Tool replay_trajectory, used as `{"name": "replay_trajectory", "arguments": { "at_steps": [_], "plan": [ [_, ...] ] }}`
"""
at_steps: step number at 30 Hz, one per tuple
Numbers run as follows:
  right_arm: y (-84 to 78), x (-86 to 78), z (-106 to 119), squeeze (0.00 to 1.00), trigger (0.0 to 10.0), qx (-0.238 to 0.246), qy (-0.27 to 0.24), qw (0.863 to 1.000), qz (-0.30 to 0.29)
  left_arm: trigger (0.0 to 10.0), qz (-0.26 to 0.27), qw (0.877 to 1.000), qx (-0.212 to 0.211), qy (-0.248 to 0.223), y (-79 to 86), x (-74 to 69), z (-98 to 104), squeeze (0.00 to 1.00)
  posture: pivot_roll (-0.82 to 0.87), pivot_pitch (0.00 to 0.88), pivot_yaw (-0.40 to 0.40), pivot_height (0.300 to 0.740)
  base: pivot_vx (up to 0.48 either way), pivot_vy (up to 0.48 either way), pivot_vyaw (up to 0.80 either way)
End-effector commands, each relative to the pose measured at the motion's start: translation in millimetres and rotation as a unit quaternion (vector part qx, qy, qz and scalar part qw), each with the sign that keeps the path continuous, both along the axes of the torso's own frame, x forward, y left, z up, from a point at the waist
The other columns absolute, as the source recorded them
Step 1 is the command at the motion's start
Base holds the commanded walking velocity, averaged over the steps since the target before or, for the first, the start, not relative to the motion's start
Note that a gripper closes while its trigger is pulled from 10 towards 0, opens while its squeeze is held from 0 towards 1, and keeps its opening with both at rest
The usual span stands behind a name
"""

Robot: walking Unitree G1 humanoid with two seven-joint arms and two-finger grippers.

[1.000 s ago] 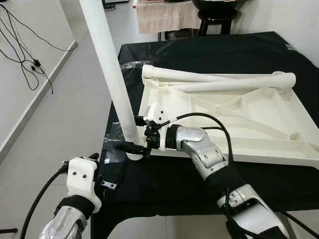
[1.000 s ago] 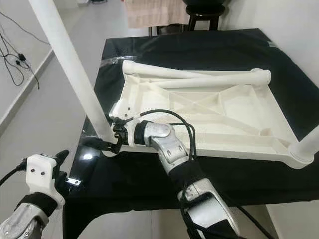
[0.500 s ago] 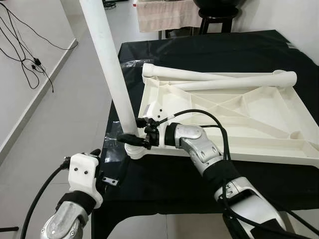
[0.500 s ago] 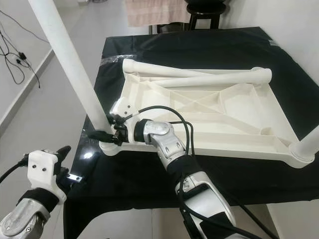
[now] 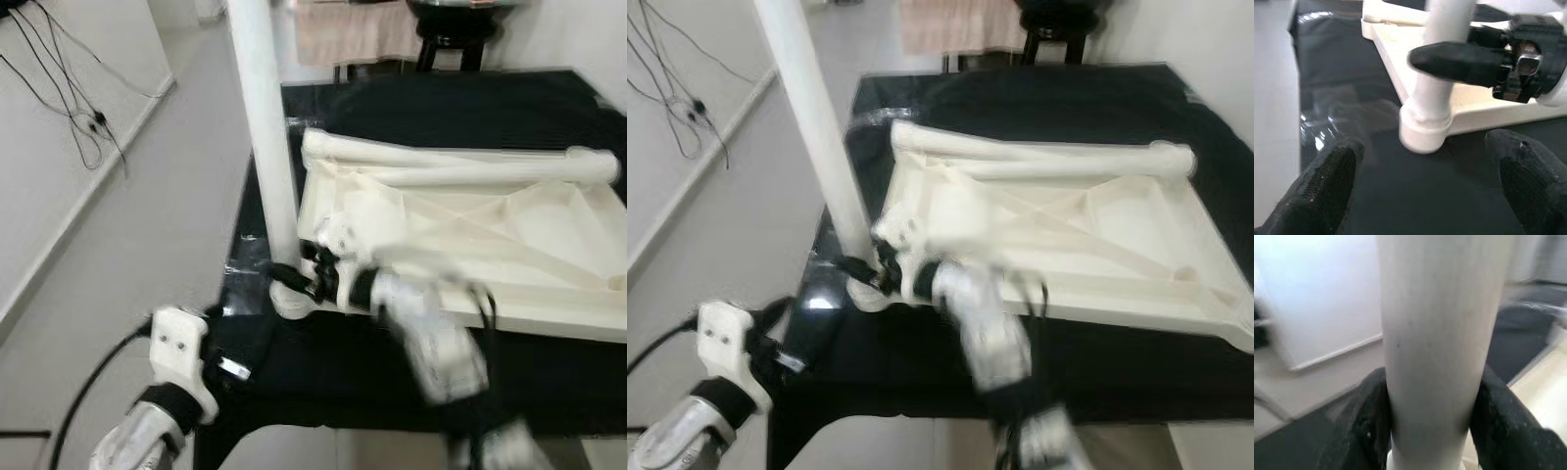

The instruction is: Building children table

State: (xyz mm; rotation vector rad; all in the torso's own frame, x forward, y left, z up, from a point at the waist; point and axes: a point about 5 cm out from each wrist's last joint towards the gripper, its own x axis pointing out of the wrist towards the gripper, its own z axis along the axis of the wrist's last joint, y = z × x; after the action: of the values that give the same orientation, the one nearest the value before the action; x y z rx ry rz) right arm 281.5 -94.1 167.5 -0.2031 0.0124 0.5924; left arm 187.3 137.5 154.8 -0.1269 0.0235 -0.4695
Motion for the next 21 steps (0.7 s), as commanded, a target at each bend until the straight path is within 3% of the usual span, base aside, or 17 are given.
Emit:
{"name": "replay_trajectory", "arguments": {
  "at_steps": [1, 6, 11, 12, 13, 14, 15, 16, 17, 18, 19, 20, 21],
  "plan": [
    [-40.8, -14.8, -24.4, 0.00, 0.0, -0.055, 0.063, 0.993, -0.078, 10.0, -0.038, 0.999, -0.007, 0.021, -4.0, -3.6, -5.3, 0.00, -0.04, 0.148, 0.057, 0.740, 0.000, 0.000, 0.00],
    [-41.6, -1.4, -20.6, 0.00, 0.0, -0.049, 0.061, 0.993, -0.085, 10.0, -0.055, 0.998, -0.011, 0.025, -2.9, -2.7, -5.2, 0.00, -0.04, 0.152, 0.057, 0.740, 0.000, 0.000, 0.00],
    [-22.2, 3.9, -15.7, 0.00, 0.0, -0.039, 0.072, 0.996, -0.044, 10.0, -0.061, 0.998, -0.016, 0.027, -3.0, -2.6, -5.3, 0.00, -0.03, 0.145, 0.062, 0.740, 0.000, 0.000, 0.00],
    [-16.5, 1.5, -14.0, 0.00, 5.0, -0.045, 0.078, 0.995, -0.039, 10.0, -0.061, 0.998, -0.019, 0.027, -2.5, -2.2, -5.0, 0.00, -0.03, 0.144, 0.063, 0.740, 0.000, 0.000, 0.00],
    [-16.5, 1.5, -14.0, 0.00, 5.0, -0.045, 0.078, 0.995, -0.039, 10.0, -0.061, 0.998, -0.019, 0.027, -2.5, -2.2, -5.0, 0.00, -0.03, 0.144, 0.063, 0.740, 0.000, 0.000, 0.00],
    [-10.5, 0.8, -11.6, 0.48, 10.0, -0.028, 0.080, 0.996, -0.026, 10.0, -0.061, 0.998, -0.021, 0.026, -2.4, -1.9, -4.8, 0.00, -0.03, 0.143, 0.065, 0.740, 0.000, 0.000, 0.00],
    [-10.5, 0.8, -11.6, 0.48, 10.0, -0.028, 0.080, 0.996, -0.026, 10.0, -0.061, 0.998, -0.021, 0.026, -2.4, -1.9, -4.8, 0.00, -0.03, 0.143, 0.065, 0.740, 0.000, 0.000, 0.00],
    [-2.7, 1.1, -4.9, 1.00, 10.0, 0.006, 0.079, 0.997, 0.004, 10.0, -0.063, 0.997, -0.022, 0.027, -2.4, -1.7, -4.9, 0.00, -0.02, 0.139, 0.065, 0.740, 0.000, 0.000, 0.00],
    [-2.7, 1.1, -4.9, 1.00, 10.0, 0.006, 0.079, 0.997, 0.004, 10.0, -0.063, 0.997, -0.022, 0.027, -2.4, -1.7, -4.9, 0.00, -0.02, 0.139, 0.065, 0.740, 0.000, 0.000, 0.00],
    [7.6, 2.9, 7.9, 1.00, 10.0, 0.042, 0.053, 0.994, 0.081, 10.0, -0.067, 0.997, -0.025, 0.027, -2.8, -1.5, -5.3, 0.00, -0.02, 0.131, 0.064, 0.740, 0.000, 0.000, 0.00],
    [7.6, 2.9, 7.9, 1.00, 10.0, 0.042, 0.053, 0.994, 0.081, 10.0, -0.067, 0.997, -0.025, 0.027, -2.8, -1.5, -5.3, 0.00, -0.02, 0.131, 0.064, 0.740, 0.000, 0.000, 0.00],
    [13.3, 3.8, 17.2, 1.00, 10.0, 0.063, 0.032, 0.988, 0.136, 10.0, -0.070, 0.997, -0.028, 0.027, -2.9, -1.2, -5.5, 0.00, -0.02, 0.131, 0.064, 0.740, 0.000, 0.000, 0.00],
    [15.3, 11.8, 23.0, 0.50, 10.0, 0.059, 0.013, 0.978, 0.202, 10.0, -0.074, 0.996, -0.032, 0.028, -3.2, -0.5, -5.8, 0.00, -0.01, 0.122, 0.070, 0.740, 0.000, 0.000, 0.00]
  ]
}}
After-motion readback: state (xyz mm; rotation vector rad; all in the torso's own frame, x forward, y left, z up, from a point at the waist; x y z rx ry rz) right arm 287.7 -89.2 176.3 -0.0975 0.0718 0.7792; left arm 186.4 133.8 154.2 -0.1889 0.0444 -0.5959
